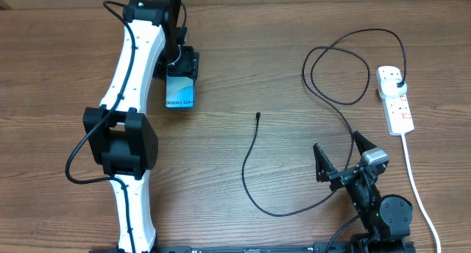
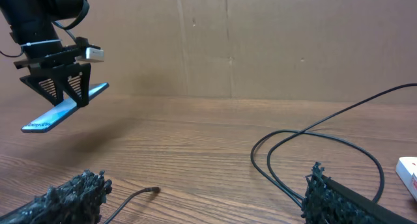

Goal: Plug charger to phone and switch on socket
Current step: 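Close the left gripper on the phone and lift it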

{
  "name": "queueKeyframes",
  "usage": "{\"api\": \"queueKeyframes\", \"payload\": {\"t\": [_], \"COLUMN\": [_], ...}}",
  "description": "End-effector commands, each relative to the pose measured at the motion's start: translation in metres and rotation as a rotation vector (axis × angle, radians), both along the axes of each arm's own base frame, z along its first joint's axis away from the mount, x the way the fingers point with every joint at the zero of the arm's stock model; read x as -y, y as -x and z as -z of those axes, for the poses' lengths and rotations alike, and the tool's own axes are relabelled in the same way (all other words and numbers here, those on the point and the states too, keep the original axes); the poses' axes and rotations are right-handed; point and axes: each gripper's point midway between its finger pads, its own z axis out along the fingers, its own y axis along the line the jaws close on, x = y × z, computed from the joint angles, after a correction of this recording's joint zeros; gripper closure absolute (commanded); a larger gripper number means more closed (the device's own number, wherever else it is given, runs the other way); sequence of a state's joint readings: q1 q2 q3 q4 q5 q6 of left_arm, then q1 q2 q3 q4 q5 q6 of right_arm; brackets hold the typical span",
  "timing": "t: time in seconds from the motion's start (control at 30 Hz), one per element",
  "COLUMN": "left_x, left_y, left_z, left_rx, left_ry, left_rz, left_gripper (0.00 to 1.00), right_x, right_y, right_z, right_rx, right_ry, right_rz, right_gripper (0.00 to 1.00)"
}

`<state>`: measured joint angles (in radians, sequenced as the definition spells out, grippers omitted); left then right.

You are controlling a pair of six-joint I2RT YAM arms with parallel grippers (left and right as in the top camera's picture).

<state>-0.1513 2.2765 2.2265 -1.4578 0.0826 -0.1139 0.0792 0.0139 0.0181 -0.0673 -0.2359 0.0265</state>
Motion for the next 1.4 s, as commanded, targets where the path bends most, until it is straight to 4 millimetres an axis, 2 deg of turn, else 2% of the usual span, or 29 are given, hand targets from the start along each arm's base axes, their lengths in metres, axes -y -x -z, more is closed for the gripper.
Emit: {"api": "queueKeyframes", "payload": {"t": [0.0,0.23,0.37,0.47,0.57,0.7,0.87,1.0,1.37], "left_x": [0.019,0.041,0.052,0.043,0.028,0.024,0.023,0.008,0.001], "left_y": [0.003,0.011,0.018,0.017,0.013,0.011,0.020,0.027,0.039], "left_z": [-0.012,-0.017,-0.021,-0.017,-0.011,0.009,0.054,0.084,0.125], "left_rx": [-0.005,-0.059,-0.097,-0.087,-0.063,-0.067,-0.114,-0.121,-0.125], "left_ry": [0.083,0.216,0.282,0.229,0.136,0.106,0.091,0.002,-0.025], "left_rz": [-0.040,-0.099,-0.099,-0.102,-0.110,-0.123,-0.123,-0.125,-0.125], "left_gripper": [0.34,0.34,0.39,0.43,0.42,0.41,0.42,0.44,0.43], "right_x": [0.000,0.000,0.000,0.000,0.000,0.000,0.000,0.000,0.000], "right_y": [0.000,0.000,0.000,0.000,0.000,0.000,0.000,0.000,0.000], "right_z": [0.002,0.001,0.002,0.002,0.002,0.002,0.002,0.002,0.001], "right_rx": [0.003,0.003,0.003,0.003,0.003,0.003,0.003,0.003,0.003], "right_ry": [-0.007,-0.007,-0.007,-0.007,-0.007,-0.007,-0.007,-0.007,-0.007], "right_rz": [0.001,0.001,0.001,0.001,0.001,0.001,0.001,0.001,0.001], "right_gripper": [0.00,0.00,0.00,0.00,0.00,0.00,0.00,0.00,0.00]}}
